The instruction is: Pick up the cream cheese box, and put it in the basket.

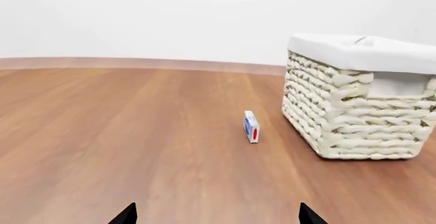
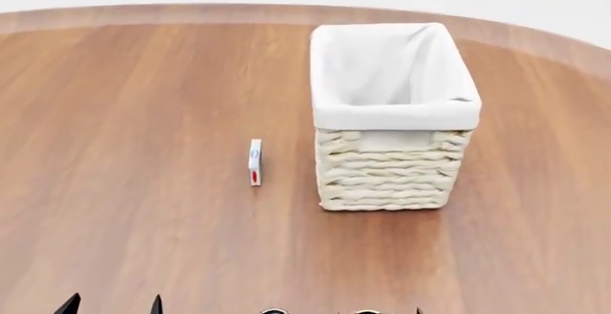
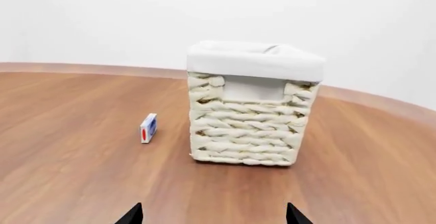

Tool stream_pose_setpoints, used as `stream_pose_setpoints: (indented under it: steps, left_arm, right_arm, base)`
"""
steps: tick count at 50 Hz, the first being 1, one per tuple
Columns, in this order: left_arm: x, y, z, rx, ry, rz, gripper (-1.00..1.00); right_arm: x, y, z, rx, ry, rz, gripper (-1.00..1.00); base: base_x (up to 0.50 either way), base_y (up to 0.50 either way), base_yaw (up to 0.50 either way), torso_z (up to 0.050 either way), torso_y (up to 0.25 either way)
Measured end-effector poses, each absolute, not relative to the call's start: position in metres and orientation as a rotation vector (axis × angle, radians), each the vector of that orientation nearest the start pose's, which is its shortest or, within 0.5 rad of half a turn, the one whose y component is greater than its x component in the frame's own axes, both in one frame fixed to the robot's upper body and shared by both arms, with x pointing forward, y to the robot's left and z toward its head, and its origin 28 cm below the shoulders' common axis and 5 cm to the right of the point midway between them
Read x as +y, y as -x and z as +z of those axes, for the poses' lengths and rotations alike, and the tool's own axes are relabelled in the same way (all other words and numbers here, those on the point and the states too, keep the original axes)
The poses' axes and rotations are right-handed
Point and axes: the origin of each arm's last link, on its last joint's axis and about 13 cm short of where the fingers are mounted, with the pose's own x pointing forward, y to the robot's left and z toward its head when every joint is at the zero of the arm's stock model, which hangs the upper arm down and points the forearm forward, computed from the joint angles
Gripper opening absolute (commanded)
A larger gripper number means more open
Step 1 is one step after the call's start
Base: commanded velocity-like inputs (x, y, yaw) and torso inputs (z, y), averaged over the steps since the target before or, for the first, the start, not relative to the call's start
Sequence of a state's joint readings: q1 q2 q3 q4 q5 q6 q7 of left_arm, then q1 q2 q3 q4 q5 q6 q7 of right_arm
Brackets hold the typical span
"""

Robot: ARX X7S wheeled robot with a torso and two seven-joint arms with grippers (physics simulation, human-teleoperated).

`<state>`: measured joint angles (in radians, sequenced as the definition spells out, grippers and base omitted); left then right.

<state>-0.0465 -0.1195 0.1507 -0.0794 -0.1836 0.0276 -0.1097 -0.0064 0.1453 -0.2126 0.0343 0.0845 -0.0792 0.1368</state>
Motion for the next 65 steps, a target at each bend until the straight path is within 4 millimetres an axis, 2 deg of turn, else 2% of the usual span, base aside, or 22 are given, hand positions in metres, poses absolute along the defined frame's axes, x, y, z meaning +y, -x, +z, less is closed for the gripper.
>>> stream_pose_setpoints:
  steps: [33, 46, 65]
  left_arm:
    - [0.2055, -0.2183, 0.0067, 0.027, 0.061, -0.022, 1.0]
    - [0.2058, -0.2184, 0.0069, 0.027, 0.063, -0.02, 1.0]
    - [0.206, -0.2186, 0.0068, 0.027, 0.063, -0.018, 1.0]
  right_arm:
    - [-0.0888, -0.204, 0.0045, -0.016, 0.058, 0.083, 1.0]
    - [-0.0883, -0.2035, 0.0032, -0.017, 0.072, 0.08, 1.0]
    - [-0.0882, -0.2041, 0.0026, -0.023, 0.081, 0.076, 1.0]
  base:
    - [0.37, -0.21, 0.0, 0.0, 0.0]
    - [0.38, -0.03, 0.0, 0.0, 0.0]
    - [0.0, 0.0, 0.0, 0.0, 0.0]
